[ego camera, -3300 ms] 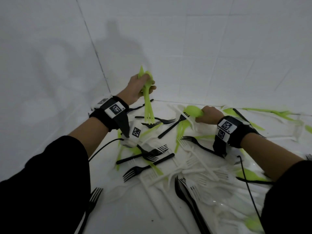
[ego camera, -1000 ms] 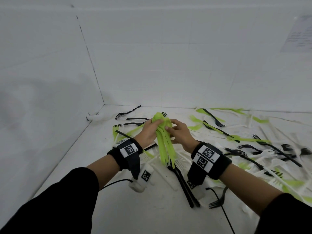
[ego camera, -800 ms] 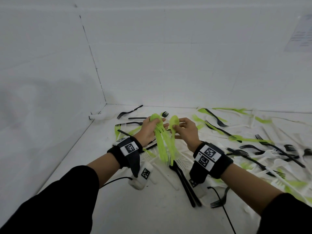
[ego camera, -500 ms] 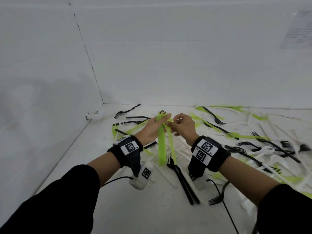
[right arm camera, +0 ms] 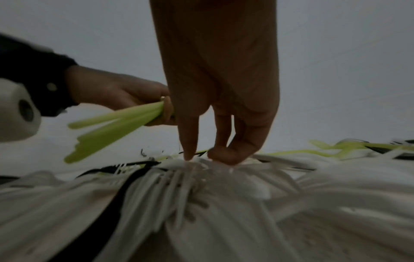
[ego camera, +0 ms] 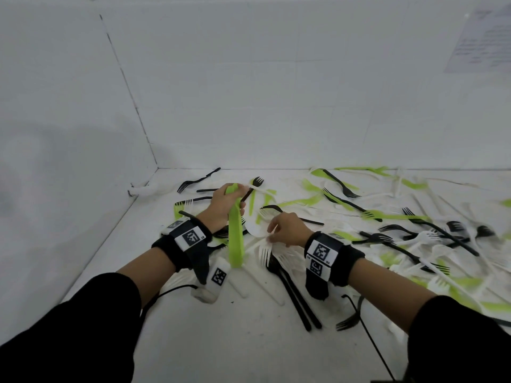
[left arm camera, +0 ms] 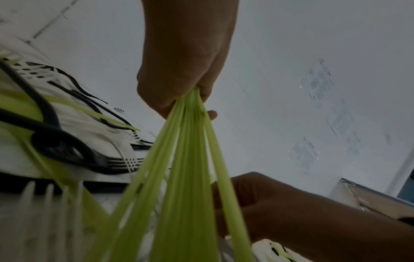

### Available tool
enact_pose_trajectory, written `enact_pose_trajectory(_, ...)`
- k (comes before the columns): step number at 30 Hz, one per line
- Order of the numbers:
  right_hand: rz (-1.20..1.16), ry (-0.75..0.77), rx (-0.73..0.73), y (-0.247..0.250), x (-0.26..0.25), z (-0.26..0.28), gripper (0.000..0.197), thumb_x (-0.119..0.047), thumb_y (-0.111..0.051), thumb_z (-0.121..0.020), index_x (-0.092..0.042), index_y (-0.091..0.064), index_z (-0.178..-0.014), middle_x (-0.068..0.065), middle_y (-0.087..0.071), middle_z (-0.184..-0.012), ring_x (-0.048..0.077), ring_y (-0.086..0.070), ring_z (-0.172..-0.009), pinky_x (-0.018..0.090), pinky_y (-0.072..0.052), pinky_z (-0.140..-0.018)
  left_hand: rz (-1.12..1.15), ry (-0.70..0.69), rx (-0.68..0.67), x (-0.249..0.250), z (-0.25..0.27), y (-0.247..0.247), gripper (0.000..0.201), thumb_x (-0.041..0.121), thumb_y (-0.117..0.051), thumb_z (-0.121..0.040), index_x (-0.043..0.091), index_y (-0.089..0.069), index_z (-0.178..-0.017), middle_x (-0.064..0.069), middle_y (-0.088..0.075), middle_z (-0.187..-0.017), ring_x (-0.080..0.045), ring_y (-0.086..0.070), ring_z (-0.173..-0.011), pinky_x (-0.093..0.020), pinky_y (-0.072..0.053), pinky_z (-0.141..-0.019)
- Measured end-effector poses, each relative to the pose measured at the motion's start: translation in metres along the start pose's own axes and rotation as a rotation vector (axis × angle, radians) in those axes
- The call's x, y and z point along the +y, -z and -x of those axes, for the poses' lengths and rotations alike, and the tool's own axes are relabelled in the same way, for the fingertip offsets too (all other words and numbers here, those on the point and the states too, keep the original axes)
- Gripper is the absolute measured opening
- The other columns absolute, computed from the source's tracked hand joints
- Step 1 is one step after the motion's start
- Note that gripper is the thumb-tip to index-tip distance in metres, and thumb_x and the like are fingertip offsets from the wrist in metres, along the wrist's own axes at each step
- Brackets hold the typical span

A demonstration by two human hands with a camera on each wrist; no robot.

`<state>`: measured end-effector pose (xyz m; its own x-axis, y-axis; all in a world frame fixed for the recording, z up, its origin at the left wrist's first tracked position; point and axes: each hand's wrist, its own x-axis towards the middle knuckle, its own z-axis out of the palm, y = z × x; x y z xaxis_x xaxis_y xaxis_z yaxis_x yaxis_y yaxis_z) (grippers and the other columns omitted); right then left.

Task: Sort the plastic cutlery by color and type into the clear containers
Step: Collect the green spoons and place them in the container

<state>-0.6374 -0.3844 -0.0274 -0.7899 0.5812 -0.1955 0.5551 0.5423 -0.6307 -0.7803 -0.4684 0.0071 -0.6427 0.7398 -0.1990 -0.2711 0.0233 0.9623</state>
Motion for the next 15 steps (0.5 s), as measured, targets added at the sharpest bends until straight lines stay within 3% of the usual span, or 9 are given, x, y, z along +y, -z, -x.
enact_pose_trajectory(3, 0.052, 0.009, -0.010, 0.000, -0.003, -0.001, 0.022, -0.008, -0.069, -0.078, 0.000, -0.067, -0.098, 0.019, -0.066, -0.099, 0.013, -0.050, -0.051, 0.011, -0.038, -0.035, -0.136, 0.053, -0.071, -0.005, -0.001, 0.006, 0.020, 0.006, -0.061, -0.088, 0.015, -0.050, -0.074, -0.001, -0.045, -0.066, -0.006, -0.048, -0.040, -0.016, -0.040, -0.038)
enact_pose_trajectory(6, 0.039, -0.015, -0.013, 0.003, -0.002, -0.001, 0.017, -0.011, -0.065, -0.081, -0.005, -0.063, -0.098, 0.012, -0.058, -0.098, 0.021, -0.057, -0.075, 0.016, -0.042, -0.048, -0.196, 0.075, -0.103, -0.010, -0.002, 0.008, 0.021, 0.006, -0.060, -0.089, 0.015, -0.049, -0.074, -0.001, -0.044, -0.066, -0.007, -0.048, -0.040, -0.017, -0.040, -0.038)
enact_pose_trajectory(9, -0.159, -0.078, 0.046, 0.012, 0.002, 0.002, 0.014, -0.010, -0.055, -0.086, -0.009, -0.043, -0.094, 0.009, -0.048, -0.090, 0.014, -0.047, -0.061, 0.017, -0.041, -0.040, -0.210, 0.090, -0.133, -0.010, 0.001, 0.002, 0.015, 0.014, -0.060, -0.090, 0.014, -0.050, -0.079, 0.000, -0.045, -0.068, -0.007, -0.046, -0.040, -0.017, -0.039, -0.038)
enact_pose_trajectory(11, -0.183, -0.103, 0.076, 0.024, 0.007, 0.009, 0.015, -0.014, -0.051, -0.089, -0.008, -0.039, -0.096, 0.004, -0.044, -0.082, 0.013, -0.041, -0.059, 0.021, -0.037, -0.040, -0.223, 0.096, -0.162, -0.010, 0.001, -0.006, 0.011, 0.013, -0.056, -0.092, 0.015, -0.053, -0.082, 0.000, -0.045, -0.069, -0.006, -0.045, -0.038, -0.015, -0.037, -0.037)
enact_pose_trajectory(13, -0.103, -0.078, 0.108, 0.039, 0.012, 0.012, 0.018, -0.019, -0.053, -0.089, -0.008, -0.044, -0.100, 0.002, -0.045, -0.082, 0.017, -0.044, -0.069, 0.020, -0.032, -0.046, -0.266, 0.083, -0.177, -0.008, 0.001, -0.009, 0.012, 0.007, -0.052, -0.093, 0.014, -0.056, -0.084, -0.001, -0.045, -0.070, -0.006, -0.044, -0.038, -0.015, -0.035, -0.036)
enact_pose_trajectory(15, 0.054, -0.056, 0.180, 0.057, 0.025, 0.018, 0.016, -0.027, -0.059, -0.087, -0.012, -0.053, -0.087, 0.000, -0.046, -0.084, 0.017, -0.044, -0.083, 0.020, -0.029, -0.052, -0.307, 0.078, -0.222, -0.007, 0.001, -0.015, 0.013, 0.005, -0.050, -0.093, 0.012, -0.058, -0.087, -0.002, -0.046, -0.072, -0.006, -0.044, -0.039, -0.015, -0.034, -0.036)
